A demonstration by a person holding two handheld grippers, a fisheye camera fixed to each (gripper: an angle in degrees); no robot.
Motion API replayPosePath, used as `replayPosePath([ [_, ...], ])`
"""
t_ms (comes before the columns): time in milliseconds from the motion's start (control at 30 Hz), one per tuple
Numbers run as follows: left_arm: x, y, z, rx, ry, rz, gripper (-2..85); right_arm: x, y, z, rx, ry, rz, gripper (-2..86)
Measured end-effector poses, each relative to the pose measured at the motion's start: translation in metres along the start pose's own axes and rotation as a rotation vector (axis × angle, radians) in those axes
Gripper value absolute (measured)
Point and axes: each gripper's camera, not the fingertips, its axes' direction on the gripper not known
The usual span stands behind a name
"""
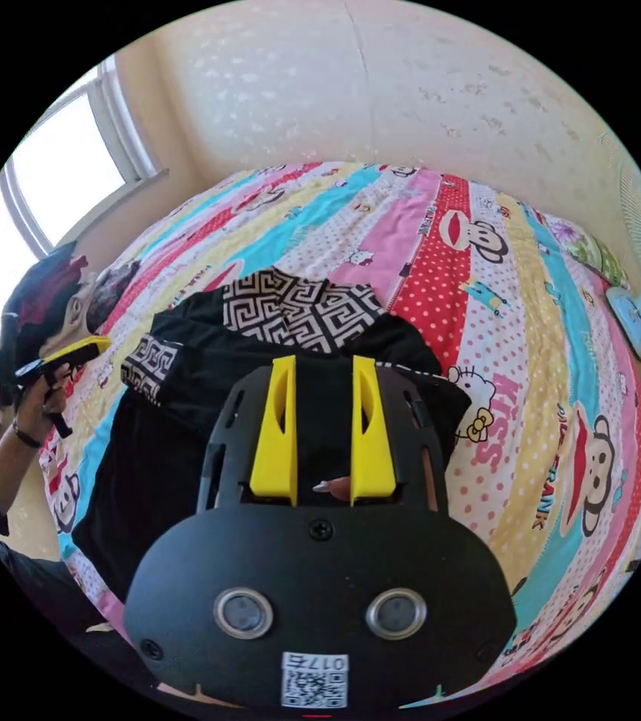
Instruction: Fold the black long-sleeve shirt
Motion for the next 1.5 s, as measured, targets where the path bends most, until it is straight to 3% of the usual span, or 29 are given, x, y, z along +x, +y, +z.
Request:
replayPosePath([
  [67,-0.012,-0.002,0.003,0.042,0.189,0.003,8.6,0.001,-0.005,0.043,-0.189,0.104,-0.001,11.5],
  [133,-0.015,-0.011,0.009,0.076,0.448,0.088,6.8,0.011,-0.005,0.047,-0.144,0.059,0.054,11.1],
  [200,-0.010,-0.028,0.036,-0.004,0.685,0.163,5.0,0.024,-0.010,0.042,-0.114,-0.008,0.142,10.3],
  [267,-0.006,-0.039,0.068,-0.120,0.624,0.164,4.5,0.027,-0.008,0.020,0.029,-0.097,0.158,9.5],
  [367,-0.006,-0.047,0.118,-0.296,0.297,0.175,1.4,0.022,-0.001,-0.001,0.164,-0.164,0.103,9.2],
  [400,-0.012,-0.048,0.122,-0.287,0.331,0.166,1.4,0.022,-0.001,0.001,0.151,-0.169,0.092,9.2],
  [500,-0.036,-0.036,0.101,-0.159,0.464,0.068,5.0,0.035,0.008,0.043,-0.125,-0.043,0.074,9.0],
  [667,-0.076,0.031,0.056,-0.086,0.659,-0.013,7.8,0.086,0.056,-0.005,0.054,-0.311,0.174,10.0],
  [767,-0.091,0.090,0.037,-0.208,0.713,-0.038,8.3,0.109,0.111,-0.043,0.036,-0.346,0.237,11.2],
  [900,-0.095,0.163,0.012,-0.408,0.602,-0.015,9.4,0.128,0.191,-0.074,-0.118,-0.282,0.300,12.3],
  [1133,-0.081,0.220,0.013,-0.531,0.658,0.068,11.7,0.164,0.314,-0.076,-0.147,-0.555,0.537,12.4],
  [1267,-0.065,0.240,0.021,-0.508,0.635,0.137,10.1,0.159,0.335,-0.052,-0.184,-0.634,0.487,7.7],
  [1333,-0.061,0.241,0.026,-0.525,0.592,0.111,5.4,0.161,0.332,-0.049,-0.201,-0.593,0.485,4.0],
  [1500,-0.056,0.229,0.018,-0.802,0.738,-0.013,1.7,0.171,0.310,-0.078,-0.191,-0.703,0.436,2.6],
])
